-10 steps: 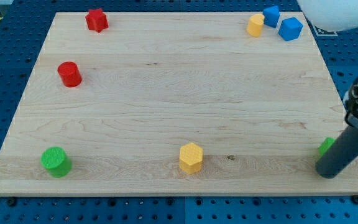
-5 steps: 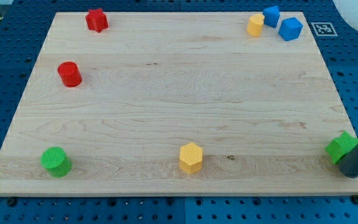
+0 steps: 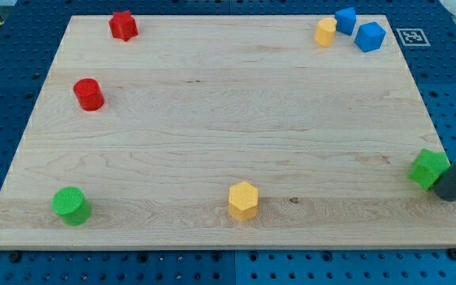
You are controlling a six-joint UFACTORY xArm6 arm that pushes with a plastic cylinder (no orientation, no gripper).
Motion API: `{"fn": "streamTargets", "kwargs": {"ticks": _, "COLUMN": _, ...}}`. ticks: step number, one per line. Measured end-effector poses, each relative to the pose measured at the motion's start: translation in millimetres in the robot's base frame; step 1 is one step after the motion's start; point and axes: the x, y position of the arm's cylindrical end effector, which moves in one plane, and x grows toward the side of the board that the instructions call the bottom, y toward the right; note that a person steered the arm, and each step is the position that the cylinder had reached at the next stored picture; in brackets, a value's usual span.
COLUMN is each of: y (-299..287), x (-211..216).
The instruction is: Slide the green star towards yellow heart
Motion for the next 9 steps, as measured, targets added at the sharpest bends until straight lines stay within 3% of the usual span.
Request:
{"fn": "streamTargets", "kwargs": {"ticks": 3, "y": -47, "x": -76}}
{"fn": "streamTargets", "kwargs": {"ticks": 7, "y": -93, "x": -234}}
{"fn": "streamTargets", "kwargs": {"ticks": 9, "y": -148, "x": -242}}
